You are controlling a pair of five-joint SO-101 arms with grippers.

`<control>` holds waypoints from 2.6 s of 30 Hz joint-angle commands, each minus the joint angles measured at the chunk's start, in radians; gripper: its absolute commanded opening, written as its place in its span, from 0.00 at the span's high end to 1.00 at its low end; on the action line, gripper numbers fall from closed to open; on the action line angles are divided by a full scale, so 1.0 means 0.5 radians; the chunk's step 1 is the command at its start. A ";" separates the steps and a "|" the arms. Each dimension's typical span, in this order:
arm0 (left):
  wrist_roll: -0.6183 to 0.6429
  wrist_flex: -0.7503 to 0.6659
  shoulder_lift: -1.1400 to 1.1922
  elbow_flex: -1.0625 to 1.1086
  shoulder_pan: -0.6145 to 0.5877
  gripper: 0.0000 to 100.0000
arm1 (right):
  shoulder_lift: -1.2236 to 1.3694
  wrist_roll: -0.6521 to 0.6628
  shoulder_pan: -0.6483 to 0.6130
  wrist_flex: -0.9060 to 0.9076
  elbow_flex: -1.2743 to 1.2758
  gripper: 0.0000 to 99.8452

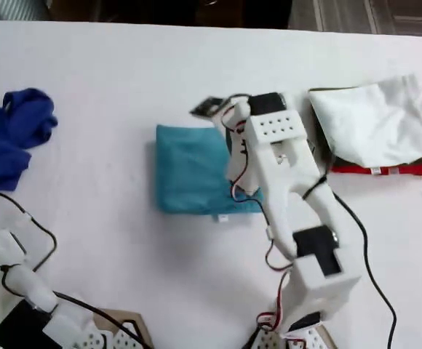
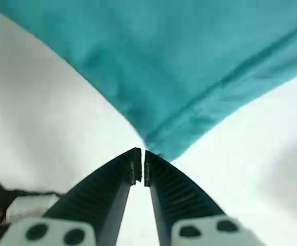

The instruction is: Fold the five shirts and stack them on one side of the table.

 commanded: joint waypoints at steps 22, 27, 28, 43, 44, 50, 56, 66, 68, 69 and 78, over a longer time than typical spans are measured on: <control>0.000 -0.012 -0.049 -0.002 0.006 0.97 | 0.348 -0.399 -0.075 -0.121 -0.626 0.98; 0.000 -0.012 -0.049 -0.002 0.006 0.97 | 0.434 -0.427 0.121 -0.192 -1.181 0.95; 0.000 -0.012 -0.049 -0.002 0.006 0.97 | 0.496 -0.470 0.161 -0.216 -1.234 0.92; 0.003 -0.012 -0.049 -0.002 0.009 0.97 | 1.462 -0.586 0.253 -0.201 -1.896 0.82; 0.003 -0.012 -0.049 -0.002 0.009 0.97 | 1.499 -0.586 0.259 -0.201 -1.918 0.83; 0.006 -0.012 -0.049 -0.002 0.009 0.97 | 1.610 -0.595 0.296 -0.204 -2.050 0.97; 0.006 -0.012 -0.049 -0.002 0.009 0.97 | 1.600 -0.583 0.327 -0.161 -2.507 0.98; 0.006 -0.012 -0.049 -0.002 0.009 0.97 | 1.686 -0.583 0.311 -0.118 -2.593 0.98; 0.006 -0.012 -0.049 -0.002 0.009 0.97 | 1.751 -0.583 0.311 -0.121 -2.562 0.98; 0.006 -0.012 -0.049 -0.002 0.009 0.97 | 1.781 -0.583 0.311 -0.121 -2.565 0.97; 0.003 -0.012 -0.049 -0.002 0.009 0.97 | 1.671 -0.592 0.305 -0.118 -2.750 0.79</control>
